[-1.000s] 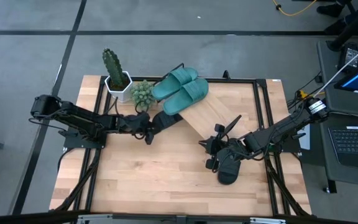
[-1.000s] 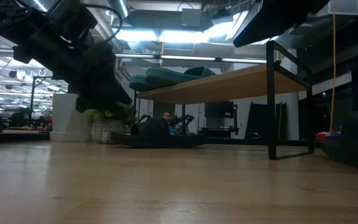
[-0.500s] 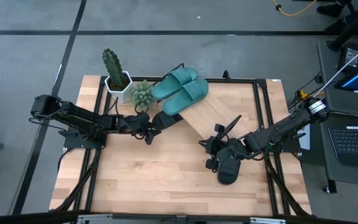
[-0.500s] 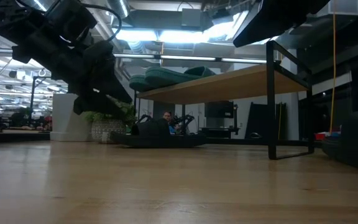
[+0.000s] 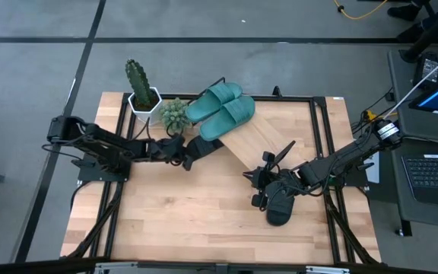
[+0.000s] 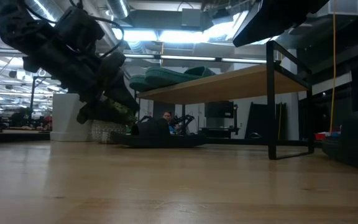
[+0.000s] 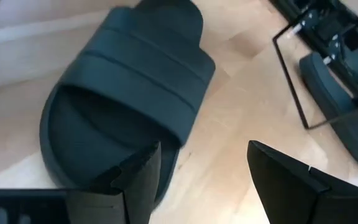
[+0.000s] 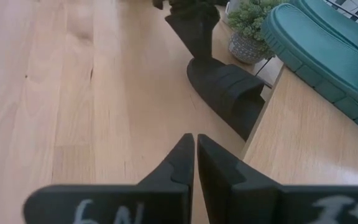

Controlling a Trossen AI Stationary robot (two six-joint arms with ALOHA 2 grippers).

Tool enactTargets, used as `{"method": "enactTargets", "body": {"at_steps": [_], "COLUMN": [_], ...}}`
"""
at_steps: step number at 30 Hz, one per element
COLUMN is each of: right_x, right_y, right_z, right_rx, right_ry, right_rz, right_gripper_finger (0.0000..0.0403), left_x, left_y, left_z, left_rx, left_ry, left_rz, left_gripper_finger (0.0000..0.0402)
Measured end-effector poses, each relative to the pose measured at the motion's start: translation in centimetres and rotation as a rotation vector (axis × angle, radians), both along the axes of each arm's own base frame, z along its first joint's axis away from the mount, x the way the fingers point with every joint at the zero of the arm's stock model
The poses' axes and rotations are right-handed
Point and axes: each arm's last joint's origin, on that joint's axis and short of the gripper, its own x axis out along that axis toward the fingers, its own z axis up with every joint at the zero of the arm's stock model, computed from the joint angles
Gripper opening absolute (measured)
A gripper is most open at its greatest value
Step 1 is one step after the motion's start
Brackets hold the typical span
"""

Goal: Pick and place slides into the shelf
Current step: Put the top black slides on the shelf

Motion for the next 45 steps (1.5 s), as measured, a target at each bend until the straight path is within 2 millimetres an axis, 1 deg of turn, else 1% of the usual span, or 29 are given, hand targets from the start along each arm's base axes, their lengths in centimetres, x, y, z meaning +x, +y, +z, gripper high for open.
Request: {"method": "enactTargets", "body": {"at_steps": [8,15,19,25,32,40,45], "right_x": [0.0,0.0,0.0,0.0,0.0,0.0,0.0], "right_y": [0.0,0.0,0.0,0.0,0.0,0.0,0.0], "right_z": [0.0,0.0,0.0,0.0,0.0,0.0,0.0], "right_rx": [-0.004,-0.005,-0.005,-0.002,-0.002,-0.003,-0.004], "right_ry": [0.001,0.002,0.002,-0.001,-0.001,-0.001,0.0], "right_rz": [0.002,0.003,0.003,0.002,0.002,0.003,0.003], "right_gripper_finger": [0.0023,0.0023,0.0023,0.0023,0.0023,0.0023,0.0023], "left_x": [0.0,0.0,0.0,0.8,1.0,1.4,1.5], "left_y": [1.0,1.5,1.5,1.7,2.1,2.2,2.2], "left_z": [0.0,-0.2,-0.7,-1.1,-2.4,-1.6,-1.6], "left_rx": [-0.004,-0.005,-0.007,0.001,-0.044,-0.038,-0.039], "left_ry": [-0.009,-0.007,0.013,-0.049,-0.017,-0.113,-0.116], "left_rz": [0.049,0.07,0.071,0.076,0.115,0.108,0.105], "left_gripper_finger": [0.0229,0.0229,0.0229,0.0229,0.0229,0.0229,0.0229]}}
